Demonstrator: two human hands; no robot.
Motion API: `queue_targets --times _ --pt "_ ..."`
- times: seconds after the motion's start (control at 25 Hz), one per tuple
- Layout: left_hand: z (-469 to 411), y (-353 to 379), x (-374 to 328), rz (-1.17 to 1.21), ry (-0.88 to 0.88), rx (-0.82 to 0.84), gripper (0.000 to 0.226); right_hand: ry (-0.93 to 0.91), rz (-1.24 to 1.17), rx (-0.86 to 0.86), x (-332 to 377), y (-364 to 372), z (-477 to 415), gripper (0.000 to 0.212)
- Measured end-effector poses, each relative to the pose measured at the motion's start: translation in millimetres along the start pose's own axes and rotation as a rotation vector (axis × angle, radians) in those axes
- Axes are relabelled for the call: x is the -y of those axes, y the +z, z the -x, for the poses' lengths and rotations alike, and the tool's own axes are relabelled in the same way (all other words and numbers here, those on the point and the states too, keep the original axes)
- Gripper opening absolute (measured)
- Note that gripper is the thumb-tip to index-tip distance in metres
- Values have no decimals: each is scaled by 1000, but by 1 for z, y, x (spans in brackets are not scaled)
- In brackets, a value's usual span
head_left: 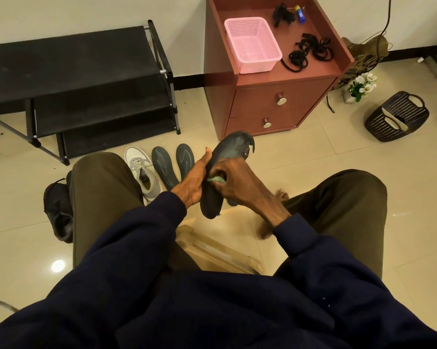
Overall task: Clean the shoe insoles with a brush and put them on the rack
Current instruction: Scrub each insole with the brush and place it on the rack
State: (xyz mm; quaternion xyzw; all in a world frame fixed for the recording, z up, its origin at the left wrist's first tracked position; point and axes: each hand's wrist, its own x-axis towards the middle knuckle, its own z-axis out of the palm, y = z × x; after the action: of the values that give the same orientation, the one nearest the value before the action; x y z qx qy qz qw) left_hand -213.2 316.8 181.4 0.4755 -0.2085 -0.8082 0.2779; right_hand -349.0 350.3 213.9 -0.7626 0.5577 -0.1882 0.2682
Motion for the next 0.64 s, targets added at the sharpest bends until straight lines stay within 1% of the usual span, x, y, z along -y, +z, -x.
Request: queue_targets --times 0.08,0.12,0.24,0.28,0.32,0.4,0.44,0.48,0.52,0.64 --pt "-1 -4 -1 55 5 -20 49 -23 -56 143 5 -7 0 11" --pt "-2 -4 -3 94 10 -19 49 -14 -61 153 5 -8 0 10" --pt "-2 -3 -9 177 43 -45 54 -19 73 -43 7 -4 1 10" --pt "-4 -4 -11 210 55 -72 58 -35 82 -57 11 -3 2 11" --pt "-6 -6 -12 247 59 -99 63 -47 50 0 15 -3 4 11" --pt "-12 -12 -12 308 53 -137 74 -40 -31 192 20 -9 9 9" --pt "-14 -15 -12 327 53 -142 77 -27 -75 243 21 -15 11 9" --pt "-14 -17 -13 337 57 -139 76 -19 -107 217 18 -19 12 10" --pt "-14 -18 -13 348 65 -122 73 2 -127 128 13 -23 12 11" --pt "-11 -17 -17 410 98 -92 56 153 -156 -271 -14 -35 5 10"
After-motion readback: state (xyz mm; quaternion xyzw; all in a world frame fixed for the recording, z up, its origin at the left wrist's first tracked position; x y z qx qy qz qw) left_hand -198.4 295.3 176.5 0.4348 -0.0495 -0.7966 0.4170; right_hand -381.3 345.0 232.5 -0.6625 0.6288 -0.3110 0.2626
